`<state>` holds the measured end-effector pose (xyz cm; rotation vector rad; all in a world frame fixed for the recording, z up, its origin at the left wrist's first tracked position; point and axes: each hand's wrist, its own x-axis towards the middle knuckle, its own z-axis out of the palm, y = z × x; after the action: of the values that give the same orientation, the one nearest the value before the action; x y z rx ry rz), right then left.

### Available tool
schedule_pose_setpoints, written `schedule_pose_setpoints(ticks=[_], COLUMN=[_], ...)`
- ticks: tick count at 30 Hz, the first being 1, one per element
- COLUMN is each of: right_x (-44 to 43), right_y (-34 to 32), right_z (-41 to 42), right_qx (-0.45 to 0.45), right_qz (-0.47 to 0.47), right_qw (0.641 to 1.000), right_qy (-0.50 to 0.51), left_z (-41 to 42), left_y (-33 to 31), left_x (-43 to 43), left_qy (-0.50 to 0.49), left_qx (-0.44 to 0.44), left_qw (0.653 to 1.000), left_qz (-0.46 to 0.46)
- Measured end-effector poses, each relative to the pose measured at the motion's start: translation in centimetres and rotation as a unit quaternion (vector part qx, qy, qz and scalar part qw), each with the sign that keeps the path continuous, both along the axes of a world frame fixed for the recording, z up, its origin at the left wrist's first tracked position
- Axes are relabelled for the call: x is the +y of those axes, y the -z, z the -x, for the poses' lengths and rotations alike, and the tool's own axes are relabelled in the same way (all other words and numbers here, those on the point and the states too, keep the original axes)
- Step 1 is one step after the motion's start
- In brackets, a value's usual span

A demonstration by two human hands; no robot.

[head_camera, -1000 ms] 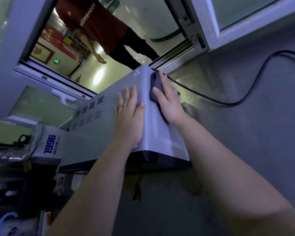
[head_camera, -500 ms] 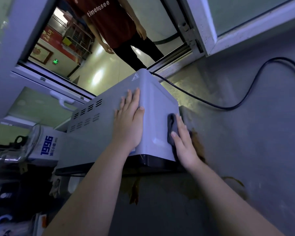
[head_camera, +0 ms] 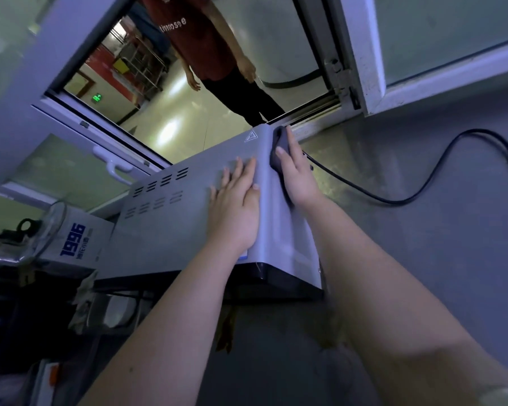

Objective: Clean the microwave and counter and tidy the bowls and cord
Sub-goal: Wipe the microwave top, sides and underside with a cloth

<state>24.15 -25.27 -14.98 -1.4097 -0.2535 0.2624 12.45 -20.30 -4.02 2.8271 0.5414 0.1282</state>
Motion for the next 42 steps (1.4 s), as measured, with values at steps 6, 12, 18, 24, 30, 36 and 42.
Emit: schedule_pose_setpoints(ticks=[6, 12, 18, 24, 30, 36, 42], right_x=[-1.7, -6.3, -5.2, -2.9, -5.0, -6.9, -6.0], right_y=[-0.3, 1.7, -0.1, -2.0, -1.4, -3.0, -7.6], right_z=[4.1, 17.9, 14.3, 7.0, 12.9, 18.0, 16.2], right_qx=[-0.049, -0.056, -0.009, 0.035, -0.029, -0.118, -0.147], right_qz=[-0.013, -0.020, -0.006, -0.005, 0.008, 0.033, 0.241], right_qw=[0.999, 0.997, 0.999, 0.999, 0.998, 0.990, 0.956], right_qy=[-0.007, -0.040, -0.035, -0.022, -0.049, -0.066, -0.078], left_z=[-0.2, -0.1, 0.0, -0.1, -0.1, 0.0, 2.9], left_y=[-0.1, 0.1, 0.2, 0.3, 0.3, 0.6, -2.0], left_x=[0.1, 0.1, 0.1, 0.5, 0.5, 0.8, 2.3], left_qy=[-0.002, -0.001, -0.001, 0.001, 0.001, -0.002, -0.073], left_qx=[0.021, 0.008, 0.013, 0.005, -0.005, -0.063, -0.211], left_qw=[0.999, 1.000, 0.999, 1.000, 1.000, 0.993, 0.918], left_qz=[-0.031, -0.028, -0.041, -0.022, -0.006, 0.097, 0.328])
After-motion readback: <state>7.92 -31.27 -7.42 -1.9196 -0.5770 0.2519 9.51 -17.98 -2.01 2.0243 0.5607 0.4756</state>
